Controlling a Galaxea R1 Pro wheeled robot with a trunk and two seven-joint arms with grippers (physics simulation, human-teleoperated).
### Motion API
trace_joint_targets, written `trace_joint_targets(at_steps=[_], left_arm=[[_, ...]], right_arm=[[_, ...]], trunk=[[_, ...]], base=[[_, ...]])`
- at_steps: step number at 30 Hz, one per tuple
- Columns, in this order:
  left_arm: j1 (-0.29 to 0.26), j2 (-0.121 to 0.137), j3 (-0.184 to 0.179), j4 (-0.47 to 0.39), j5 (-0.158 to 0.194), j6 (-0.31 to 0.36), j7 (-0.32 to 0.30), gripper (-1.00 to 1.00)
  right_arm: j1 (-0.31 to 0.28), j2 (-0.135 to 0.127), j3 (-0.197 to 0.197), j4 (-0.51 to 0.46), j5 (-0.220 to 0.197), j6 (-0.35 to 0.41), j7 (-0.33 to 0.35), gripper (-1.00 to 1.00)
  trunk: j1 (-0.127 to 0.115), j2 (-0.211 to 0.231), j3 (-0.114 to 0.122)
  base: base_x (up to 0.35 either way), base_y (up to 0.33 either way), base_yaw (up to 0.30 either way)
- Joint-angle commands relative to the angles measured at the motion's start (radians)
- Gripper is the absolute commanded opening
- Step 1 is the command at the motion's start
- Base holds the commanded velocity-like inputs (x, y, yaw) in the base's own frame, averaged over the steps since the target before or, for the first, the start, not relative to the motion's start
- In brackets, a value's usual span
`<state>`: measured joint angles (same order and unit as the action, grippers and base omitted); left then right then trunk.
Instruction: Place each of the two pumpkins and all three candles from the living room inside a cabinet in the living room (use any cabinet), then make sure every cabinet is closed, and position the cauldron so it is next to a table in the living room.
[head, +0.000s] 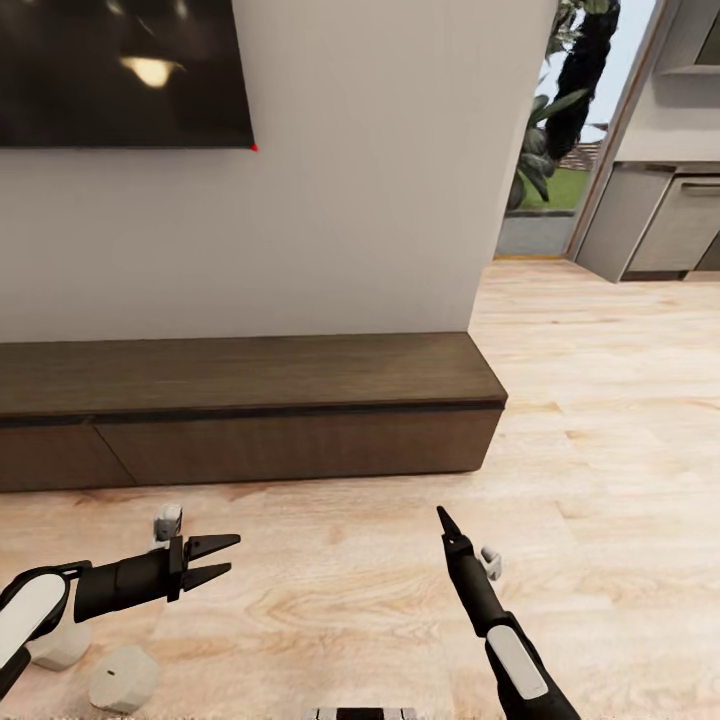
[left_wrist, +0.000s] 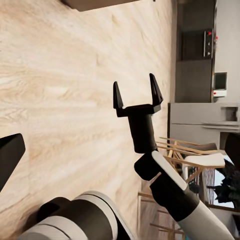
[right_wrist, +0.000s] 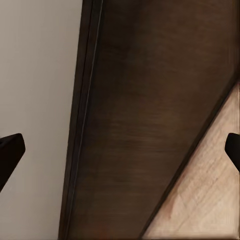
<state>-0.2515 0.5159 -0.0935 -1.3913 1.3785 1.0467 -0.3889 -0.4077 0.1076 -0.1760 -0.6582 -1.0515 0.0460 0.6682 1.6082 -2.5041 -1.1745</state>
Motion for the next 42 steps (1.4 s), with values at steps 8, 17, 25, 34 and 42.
trace_joint_targets(at_steps=[8, 17, 25, 34, 42], left_arm=[[0.000, 0.000, -0.002, 0.000, 0.000, 0.000, -0.001, 1.00], [0.000, -0.006, -0.003, 0.000, -0.001, -0.001, -0.001, 1.00], [0.000, -0.007, -0.005, -0.003, -0.001, -0.001, -0.001, 1.00], [0.000, -0.006, -0.003, -0.005, 0.000, -0.001, -0.014, 1.00], [0.005, -0.007, -0.003, -0.005, -0.007, -0.001, -0.070, 1.00]], right_arm=[[0.000, 0.000, 0.000, 0.000, -0.001, 0.000, 0.001, 1.00], [0.000, 0.000, 0.001, 0.000, 0.001, -0.002, 0.001, 1.00], [0.000, 0.001, 0.003, 0.000, 0.003, -0.004, 0.001, 1.00], [0.000, 0.006, 0.003, 0.000, 0.006, -0.006, 0.001, 1.00], [0.000, 0.009, 0.003, 0.000, 0.008, -0.006, 0.001, 1.00]], trunk=[[0.004, -0.002, -0.031], [0.008, -0.004, -0.066], [0.011, -0.006, -0.097], [0.012, -0.006, -0.101], [0.012, -0.006, -0.101]], base=[[0.000, 0.000, 0.000], [0.000, 0.000, 0.000], [0.000, 0.000, 0.000], [0.002, 0.000, 0.000], [0.248, -0.001, 0.000]])
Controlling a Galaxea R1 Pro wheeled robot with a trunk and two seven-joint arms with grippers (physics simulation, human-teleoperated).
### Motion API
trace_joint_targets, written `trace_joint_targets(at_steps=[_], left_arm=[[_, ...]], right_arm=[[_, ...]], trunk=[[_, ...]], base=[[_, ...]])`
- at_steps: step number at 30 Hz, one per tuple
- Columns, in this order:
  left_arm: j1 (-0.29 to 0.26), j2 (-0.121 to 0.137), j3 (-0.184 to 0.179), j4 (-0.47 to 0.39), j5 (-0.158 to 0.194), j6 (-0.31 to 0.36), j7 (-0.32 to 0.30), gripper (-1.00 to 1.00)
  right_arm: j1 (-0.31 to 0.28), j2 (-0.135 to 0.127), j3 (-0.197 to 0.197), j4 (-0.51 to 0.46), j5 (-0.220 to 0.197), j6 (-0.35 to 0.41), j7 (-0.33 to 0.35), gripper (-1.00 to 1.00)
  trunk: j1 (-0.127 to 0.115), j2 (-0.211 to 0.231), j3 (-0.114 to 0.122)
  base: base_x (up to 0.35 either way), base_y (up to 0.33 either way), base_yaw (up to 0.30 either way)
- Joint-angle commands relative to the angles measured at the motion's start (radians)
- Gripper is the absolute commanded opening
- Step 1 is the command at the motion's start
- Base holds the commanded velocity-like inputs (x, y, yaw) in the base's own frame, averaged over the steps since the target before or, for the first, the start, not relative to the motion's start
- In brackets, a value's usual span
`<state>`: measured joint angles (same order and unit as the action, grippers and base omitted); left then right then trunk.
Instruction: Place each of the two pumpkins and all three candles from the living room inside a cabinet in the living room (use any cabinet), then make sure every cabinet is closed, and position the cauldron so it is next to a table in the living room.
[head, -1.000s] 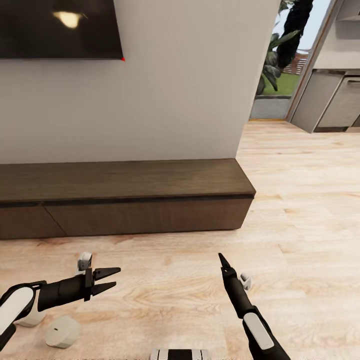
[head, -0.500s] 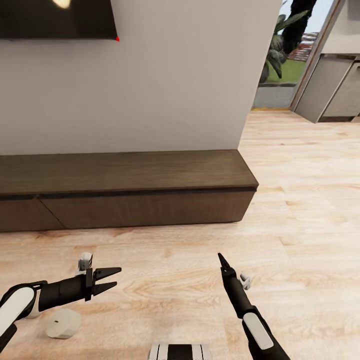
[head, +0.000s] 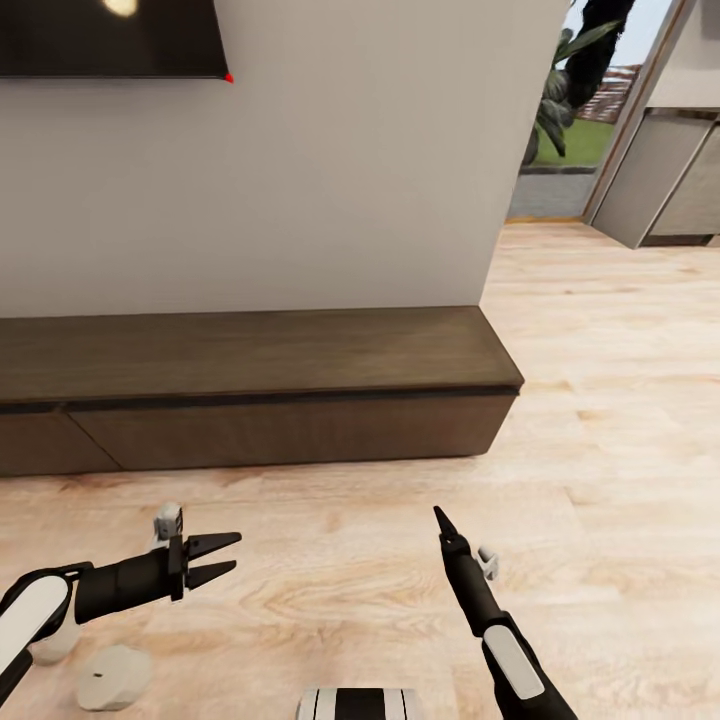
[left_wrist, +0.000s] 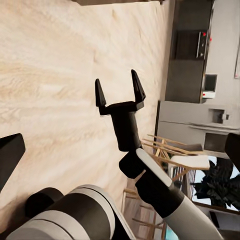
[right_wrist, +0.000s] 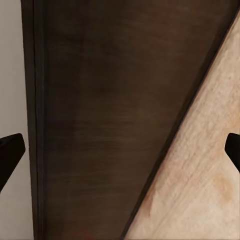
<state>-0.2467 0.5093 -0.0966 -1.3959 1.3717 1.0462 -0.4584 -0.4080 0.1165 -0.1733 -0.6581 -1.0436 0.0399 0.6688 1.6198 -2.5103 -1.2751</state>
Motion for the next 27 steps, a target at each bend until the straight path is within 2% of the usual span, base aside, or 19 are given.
trace_joint_targets(at_steps=[1, 5, 12, 18, 23, 25, 27], left_arm=[[0.001, 0.000, 0.000, 0.000, 0.000, 0.000, -0.002, 1.00], [0.001, 0.000, 0.000, 0.000, 0.000, 0.000, -0.003, 1.00], [0.001, 0.000, -0.003, -0.001, 0.000, -0.003, -0.003, 1.00], [0.001, 0.000, -0.003, 0.000, 0.000, -0.003, -0.002, 1.00], [0.001, 0.000, -0.003, -0.001, -0.003, -0.003, -0.002, 1.00], [0.001, 0.000, -0.004, 0.000, -0.003, -0.003, -0.002, 1.00], [0.001, -0.001, -0.004, -0.001, -0.003, -0.003, -0.003, 1.00]], right_arm=[[0.000, 0.000, 0.000, 0.000, 0.000, 0.001, 0.001, 1.00], [0.000, 0.002, 0.018, -0.001, 0.001, 0.003, 0.005, 1.00], [-0.001, 0.003, 0.027, -0.005, 0.000, 0.001, 0.009, 1.00], [-0.005, 0.020, 0.029, -0.010, 0.003, -0.011, 0.004, 1.00], [-0.006, 0.023, 0.028, -0.010, -0.003, -0.004, 0.010, 1.00], [-0.006, 0.023, 0.028, -0.010, -0.006, 0.000, 0.019, 1.00], [-0.006, 0.022, 0.027, -0.009, -0.009, 0.002, 0.071, 1.00]], trunk=[[0.000, 0.000, 0.000], [0.000, 0.000, 0.000], [0.000, 0.000, 0.000], [0.000, 0.000, 0.000], [0.000, 0.000, 0.000], [0.000, 0.000, 0.000], [0.000, 0.000, 0.000]], base=[[0.308, -0.074, 0.000], [0.277, -0.180, 0.000], [0.240, -0.224, 0.000], [0.071, -0.068, 0.000], [0.085, -0.064, 0.000], [0.031, -0.028, 0.000], [0.012, -0.010, 0.000]])
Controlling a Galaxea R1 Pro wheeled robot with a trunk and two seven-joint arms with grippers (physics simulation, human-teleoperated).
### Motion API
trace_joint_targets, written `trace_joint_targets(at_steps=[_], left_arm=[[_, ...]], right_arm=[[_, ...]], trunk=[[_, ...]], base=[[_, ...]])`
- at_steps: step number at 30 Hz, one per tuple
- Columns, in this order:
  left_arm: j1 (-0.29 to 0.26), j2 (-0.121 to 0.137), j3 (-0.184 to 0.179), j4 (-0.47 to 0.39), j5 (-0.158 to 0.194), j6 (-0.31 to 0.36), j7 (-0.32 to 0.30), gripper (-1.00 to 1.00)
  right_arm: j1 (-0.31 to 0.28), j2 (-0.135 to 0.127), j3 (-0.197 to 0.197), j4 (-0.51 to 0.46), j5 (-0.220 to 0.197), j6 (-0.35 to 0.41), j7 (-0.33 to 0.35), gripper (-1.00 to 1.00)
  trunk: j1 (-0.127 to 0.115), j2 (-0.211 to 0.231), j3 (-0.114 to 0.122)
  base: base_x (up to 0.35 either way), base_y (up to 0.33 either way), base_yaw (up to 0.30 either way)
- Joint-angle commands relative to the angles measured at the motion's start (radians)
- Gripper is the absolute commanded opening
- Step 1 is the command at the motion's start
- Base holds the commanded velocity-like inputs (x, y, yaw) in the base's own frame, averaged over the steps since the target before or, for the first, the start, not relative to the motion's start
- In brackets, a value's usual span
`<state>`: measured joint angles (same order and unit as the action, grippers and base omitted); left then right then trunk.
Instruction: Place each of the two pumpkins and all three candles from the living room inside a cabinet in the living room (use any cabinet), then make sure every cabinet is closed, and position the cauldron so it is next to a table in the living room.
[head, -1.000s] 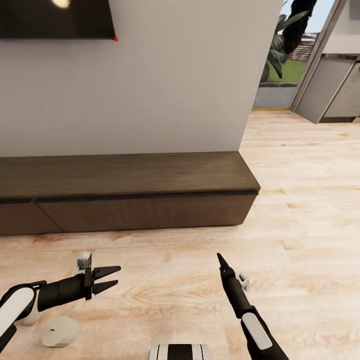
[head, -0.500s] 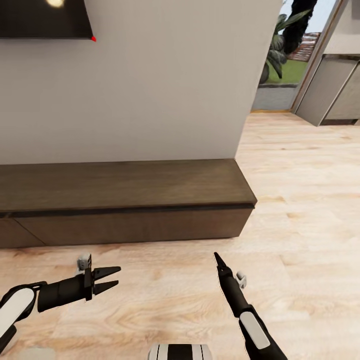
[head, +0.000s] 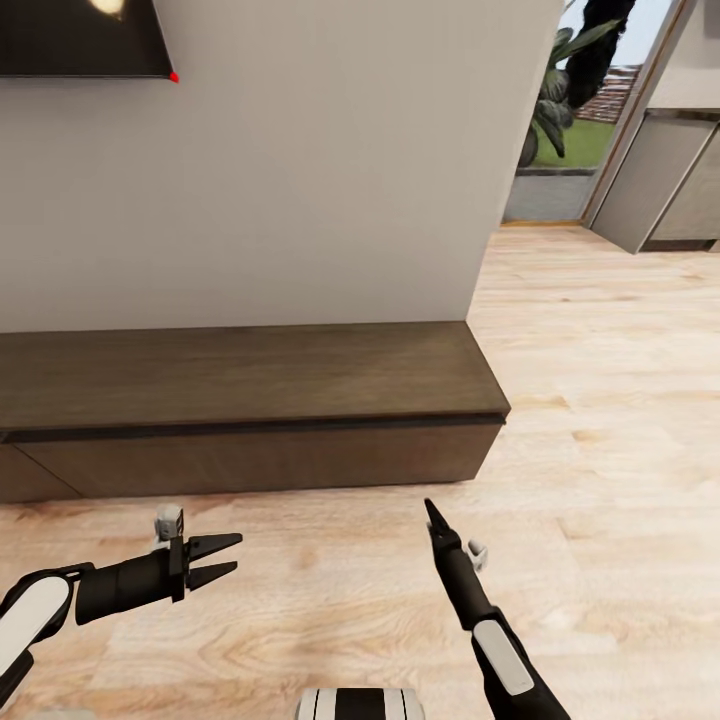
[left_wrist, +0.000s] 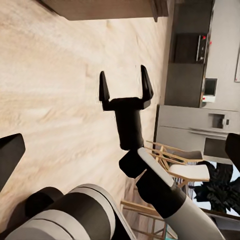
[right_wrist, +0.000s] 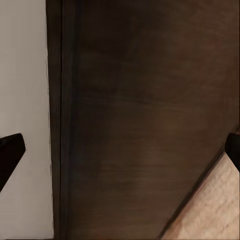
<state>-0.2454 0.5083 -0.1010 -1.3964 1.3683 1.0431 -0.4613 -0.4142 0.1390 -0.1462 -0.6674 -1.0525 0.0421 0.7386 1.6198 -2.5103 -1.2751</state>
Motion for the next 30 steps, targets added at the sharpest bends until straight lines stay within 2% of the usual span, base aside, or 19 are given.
trace_joint_targets(at_steps=[1, 5, 9, 12, 17, 30], left_arm=[[0.000, 0.000, 0.000, 0.000, 0.000, 0.000, 0.000, 1.00], [0.000, 0.000, -0.001, 0.000, 0.000, 0.000, 0.001, 1.00], [0.000, -0.001, -0.003, 0.000, 0.002, 0.000, 0.000, 1.00], [0.000, -0.002, -0.005, -0.001, 0.002, 0.000, 0.001, 1.00], [0.000, -0.038, -0.011, -0.001, -0.002, 0.000, 0.001, 1.00], [0.003, -0.047, -0.013, -0.001, -0.003, 0.000, 0.001, 1.00]], right_arm=[[0.000, 0.000, -0.001, 0.000, -0.002, 0.002, 0.039, 1.00], [0.000, -0.001, -0.006, 0.000, -0.028, 0.013, 0.144, 1.00], [0.000, -0.001, -0.001, -0.005, -0.038, 0.008, 0.173, 1.00], [0.000, -0.001, 0.007, -0.033, -0.038, 0.008, 0.177, 1.00], [0.000, -0.002, 0.011, -0.045, -0.048, 0.019, 0.176, 1.00], [0.000, -0.002, 0.011, -0.040, -0.050, 0.052, 0.175, 1.00]], trunk=[[0.000, 0.000, 0.000], [0.000, 0.000, 0.000], [0.000, 0.000, 0.000], [0.000, 0.000, 0.000], [0.000, 0.000, 0.000], [0.000, 0.000, 0.000]], base=[[0.006, -0.005, 0.000], [0.026, -0.002, 0.000], [0.014, 0.000, 0.000], [0.021, 0.000, 0.000], [0.096, 0.000, 0.000], [0.087, -0.007, 0.000]])
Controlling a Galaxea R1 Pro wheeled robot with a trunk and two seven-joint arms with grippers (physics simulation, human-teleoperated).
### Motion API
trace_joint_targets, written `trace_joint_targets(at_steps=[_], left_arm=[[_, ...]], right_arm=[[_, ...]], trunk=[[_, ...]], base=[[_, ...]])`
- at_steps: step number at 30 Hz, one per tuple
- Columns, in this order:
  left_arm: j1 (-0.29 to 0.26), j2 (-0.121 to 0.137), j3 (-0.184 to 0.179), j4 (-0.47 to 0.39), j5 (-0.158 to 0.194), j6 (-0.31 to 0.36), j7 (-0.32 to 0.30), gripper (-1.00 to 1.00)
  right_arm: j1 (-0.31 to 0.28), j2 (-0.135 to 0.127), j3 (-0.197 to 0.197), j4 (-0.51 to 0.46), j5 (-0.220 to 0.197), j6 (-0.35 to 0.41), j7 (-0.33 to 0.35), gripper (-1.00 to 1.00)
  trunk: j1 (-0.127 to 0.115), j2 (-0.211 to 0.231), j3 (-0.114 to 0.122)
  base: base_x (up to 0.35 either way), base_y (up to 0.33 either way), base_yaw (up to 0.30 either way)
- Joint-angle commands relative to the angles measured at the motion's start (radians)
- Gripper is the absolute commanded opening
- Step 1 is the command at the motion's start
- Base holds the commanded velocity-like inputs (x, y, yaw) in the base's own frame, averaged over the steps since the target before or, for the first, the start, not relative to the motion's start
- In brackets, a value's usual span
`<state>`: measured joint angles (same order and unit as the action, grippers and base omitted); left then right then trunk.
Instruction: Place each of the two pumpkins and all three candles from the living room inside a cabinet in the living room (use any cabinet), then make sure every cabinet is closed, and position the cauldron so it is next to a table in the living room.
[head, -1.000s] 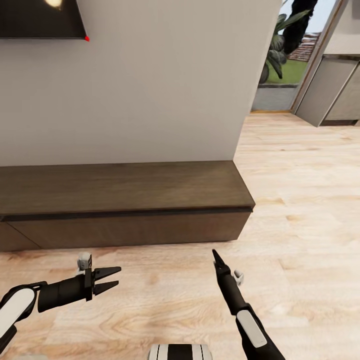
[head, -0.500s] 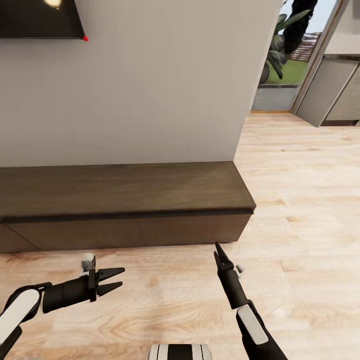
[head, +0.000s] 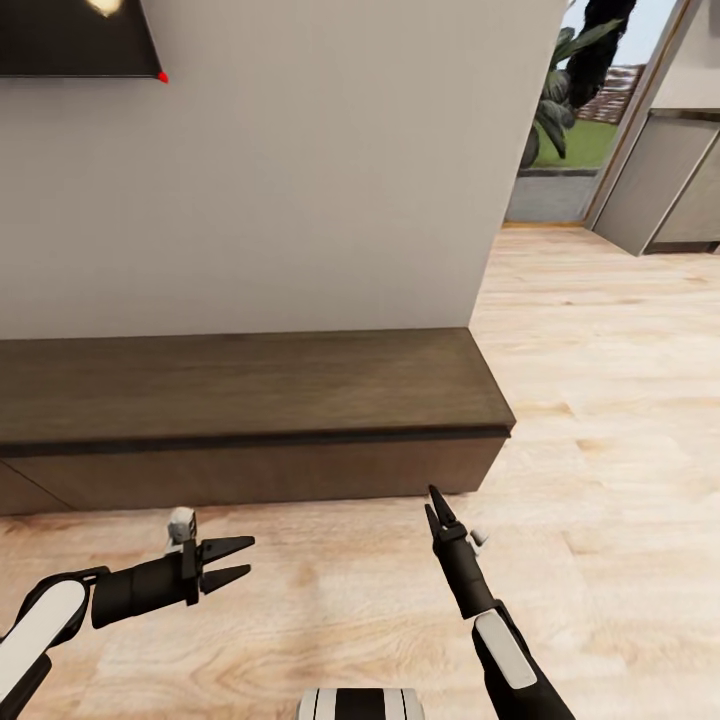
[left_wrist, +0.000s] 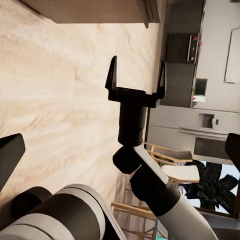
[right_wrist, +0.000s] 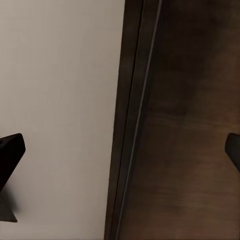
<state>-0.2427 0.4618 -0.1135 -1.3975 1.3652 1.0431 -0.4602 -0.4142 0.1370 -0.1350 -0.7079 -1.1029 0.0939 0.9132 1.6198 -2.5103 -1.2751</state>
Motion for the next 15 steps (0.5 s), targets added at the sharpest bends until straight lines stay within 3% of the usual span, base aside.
trace_joint_targets(at_steps=[1, 15], left_arm=[[0.000, 0.000, 0.000, 0.000, 0.000, 0.000, 0.000, 1.00], [0.000, 0.000, 0.000, 0.000, 0.000, 0.000, 0.001, 1.00]], right_arm=[[0.000, 0.000, 0.000, 0.000, 0.000, 0.000, -0.001, 1.00], [0.000, 0.000, 0.000, 0.002, 0.001, 0.001, -0.001, 1.00]], trunk=[[0.000, 0.000, 0.000], [0.000, 0.000, 0.000]], base=[[0.059, 0.000, 0.000], [0.119, 0.000, 0.000]])
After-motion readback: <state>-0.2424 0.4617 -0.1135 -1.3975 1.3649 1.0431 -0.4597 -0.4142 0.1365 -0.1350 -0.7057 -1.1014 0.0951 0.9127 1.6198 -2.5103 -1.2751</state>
